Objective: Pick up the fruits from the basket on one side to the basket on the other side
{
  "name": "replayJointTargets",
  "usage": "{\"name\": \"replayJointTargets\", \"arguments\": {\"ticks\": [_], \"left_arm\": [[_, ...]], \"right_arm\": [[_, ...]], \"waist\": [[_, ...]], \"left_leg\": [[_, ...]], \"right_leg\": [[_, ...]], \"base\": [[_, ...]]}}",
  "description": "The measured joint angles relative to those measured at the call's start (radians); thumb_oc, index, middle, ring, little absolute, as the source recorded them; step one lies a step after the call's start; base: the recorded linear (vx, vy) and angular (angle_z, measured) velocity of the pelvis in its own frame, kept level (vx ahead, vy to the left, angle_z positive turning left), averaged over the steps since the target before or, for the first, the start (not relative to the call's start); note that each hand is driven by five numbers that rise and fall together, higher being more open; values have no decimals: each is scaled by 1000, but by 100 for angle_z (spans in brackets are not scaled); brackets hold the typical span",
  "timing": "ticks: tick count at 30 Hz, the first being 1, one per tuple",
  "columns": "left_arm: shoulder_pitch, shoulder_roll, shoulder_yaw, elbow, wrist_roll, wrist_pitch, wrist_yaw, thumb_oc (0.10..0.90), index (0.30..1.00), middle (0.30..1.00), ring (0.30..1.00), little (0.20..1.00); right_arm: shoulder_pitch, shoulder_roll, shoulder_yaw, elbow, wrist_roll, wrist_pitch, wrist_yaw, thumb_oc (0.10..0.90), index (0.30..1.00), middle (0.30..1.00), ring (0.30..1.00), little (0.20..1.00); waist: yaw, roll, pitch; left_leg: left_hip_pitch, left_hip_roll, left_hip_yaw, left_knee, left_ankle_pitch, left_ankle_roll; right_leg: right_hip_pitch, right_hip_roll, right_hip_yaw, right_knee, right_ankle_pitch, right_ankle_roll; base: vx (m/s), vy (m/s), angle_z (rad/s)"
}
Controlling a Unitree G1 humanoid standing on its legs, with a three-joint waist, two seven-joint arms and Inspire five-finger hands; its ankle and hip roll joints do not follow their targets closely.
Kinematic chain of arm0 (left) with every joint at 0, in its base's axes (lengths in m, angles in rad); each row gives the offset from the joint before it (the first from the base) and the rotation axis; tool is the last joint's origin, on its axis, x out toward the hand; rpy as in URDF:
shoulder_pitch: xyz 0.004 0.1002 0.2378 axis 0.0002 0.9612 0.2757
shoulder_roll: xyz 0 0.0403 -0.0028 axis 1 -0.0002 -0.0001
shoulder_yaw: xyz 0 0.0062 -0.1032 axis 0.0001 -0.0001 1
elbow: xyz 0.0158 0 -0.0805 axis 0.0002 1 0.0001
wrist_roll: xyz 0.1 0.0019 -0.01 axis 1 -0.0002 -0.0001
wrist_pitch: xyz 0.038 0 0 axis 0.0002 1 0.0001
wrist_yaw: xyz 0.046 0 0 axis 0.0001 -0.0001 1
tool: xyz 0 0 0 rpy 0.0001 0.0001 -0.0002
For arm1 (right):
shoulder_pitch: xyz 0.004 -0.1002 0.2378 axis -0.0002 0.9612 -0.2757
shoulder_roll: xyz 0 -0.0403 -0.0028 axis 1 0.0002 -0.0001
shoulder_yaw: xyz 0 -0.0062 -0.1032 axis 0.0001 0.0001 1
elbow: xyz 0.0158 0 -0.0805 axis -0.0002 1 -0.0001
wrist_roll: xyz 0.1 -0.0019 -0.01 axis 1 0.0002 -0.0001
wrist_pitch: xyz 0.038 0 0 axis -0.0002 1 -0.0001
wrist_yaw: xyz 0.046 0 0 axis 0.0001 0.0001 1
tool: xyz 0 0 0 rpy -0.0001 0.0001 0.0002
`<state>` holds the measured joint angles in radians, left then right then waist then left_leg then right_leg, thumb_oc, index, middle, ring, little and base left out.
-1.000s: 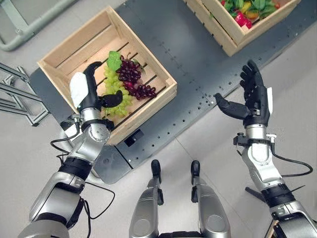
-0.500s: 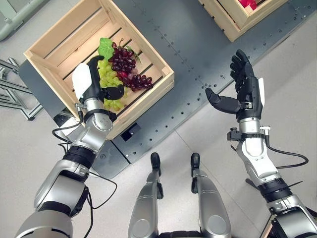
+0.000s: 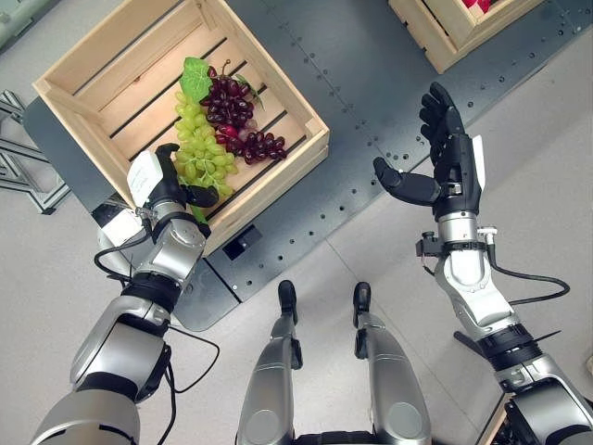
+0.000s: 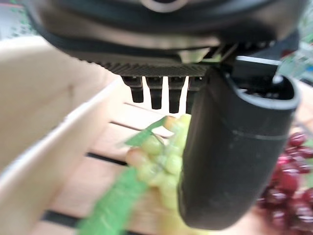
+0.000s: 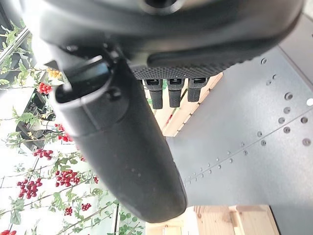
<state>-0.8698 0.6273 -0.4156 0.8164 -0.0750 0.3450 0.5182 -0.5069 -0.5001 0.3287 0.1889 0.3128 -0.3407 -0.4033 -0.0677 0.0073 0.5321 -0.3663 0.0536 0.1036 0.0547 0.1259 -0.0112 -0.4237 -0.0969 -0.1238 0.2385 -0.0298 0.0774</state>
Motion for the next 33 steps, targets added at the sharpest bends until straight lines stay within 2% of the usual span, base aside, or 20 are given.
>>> {"name": "replayJointTargets", "arguments": {"ticks": [1, 3, 9, 13, 18, 24, 29, 30, 31, 32, 33], "left_arm": [[-5, 0, 0, 4, -20, 29, -13, 800, 900, 900, 900, 900], [-8, -1, -1, 17, -52, 46, -25, 800, 900, 900, 900, 900], [-51, -25, -2, 72, -164, 62, -42, 800, 900, 900, 900, 900], [-95, -33, 8, 99, -286, 45, 2, 800, 900, 900, 900, 900], [-102, -33, 31, 106, -307, 5, 61, 800, 900, 900, 900, 900], [-103, -26, 50, 82, -360, -41, 74, 800, 900, 900, 900, 900], [-103, -24, 76, 66, -384, -105, 74, 800, 900, 900, 900, 900], [-103, -23, 77, 66, -393, -118, 74, 725, 787, 787, 787, 787], [-103, -24, 78, 67, -395, -126, 74, 552, 528, 528, 528, 528], [-102, -24, 78, 66, -406, -141, 73, 400, 300, 300, 300, 300], [-102, -24, 78, 65, -410, -148, 73, 400, 300, 300, 300, 300]], "right_arm": [[-1, 0, 0, 0, 0, 7, -2, 800, 900, 900, 900, 900], [-6, 0, 0, 0, 1, 22, -10, 800, 900, 900, 900, 900], [-18, -1, 1, 1, 1, 30, -12, 800, 900, 900, 900, 900], [-31, -4, 1, 1, 1, 35, -33, 800, 900, 900, 900, 900], [-44, -9, 1, 2, 1, 42, -33, 800, 900, 900, 900, 900], [-59, -10, 1, 2, 2, 51, -34, 800, 900, 900, 900, 900], [-59, -10, 1, 2, 1, 53, -49, 800, 900, 900, 900, 900], [-59, -10, 1, 2, 1, 53, -52, 800, 900, 900, 900, 900], [-59, -10, 1, 2, 1, 53, -52, 800, 900, 900, 900, 900], [-59, -11, 1, 2, 1, 53, -52, 800, 900, 900, 900, 900], [-59, -12, 1, 2, 1, 53, -52, 800, 900, 900, 900, 900]], "waist": [[-1, 0, 0], [-3, -2, 0], [-25, -6, 0], [-25, -7, 0], [-25, -8, 0], [-21, -10, -1], [-13, -15, -1], [-12, -16, -1], [-12, -17, -1], [-12, -18, -1], [-12, -20, 0]], "left_leg": [[0, 0, -1, 0, 0, 0], [0, 0, -3, 0, 0, 0], [-11, 0, -10, 0, 1, -1], [-34, 0, -13, 0, 2, -2], [-59, 1, -13, 0, 5, -2], [-85, 1, -12, 1, 10, -6], [-109, 0, -7, 3, 17, -5], [-112, 0, -5, 2, 17, -5], [-113, 0, -4, 2, 18, -5], [-116, 0, -2, 2, 18, -5], [-118, 0, 1, 2, 18, -6]], "right_leg": [[1, 0, -1, 0, 0, 0], [0, 0, -1, -1, 0, 0], [-2, 0, -11, -6, 0, 0], [-23, 0, -15, -7, 0, 0], [-48, 0, -15, -5, 2, 1], [-78, 2, -10, 0, 6, 2], [-108, 0, 1, 11, 9, 6], [-110, -1, 1, 9, 11, 9], [-111, -2, 1, 9, 12, 10], [-114, -3, 0, 9, 13, 11], [-115, -4, 0, 9, 13, 11]], "base": [[0, 0, 0], [0, 0, 0], [-8, 17, 4], [-5, 17, 3], [0, 0, 0], [0, 0, 0], [-6, 8, 0], [0, 0, 0], [0, 0, 0], [0, 0, 0], [-8, -8, 3]]}}
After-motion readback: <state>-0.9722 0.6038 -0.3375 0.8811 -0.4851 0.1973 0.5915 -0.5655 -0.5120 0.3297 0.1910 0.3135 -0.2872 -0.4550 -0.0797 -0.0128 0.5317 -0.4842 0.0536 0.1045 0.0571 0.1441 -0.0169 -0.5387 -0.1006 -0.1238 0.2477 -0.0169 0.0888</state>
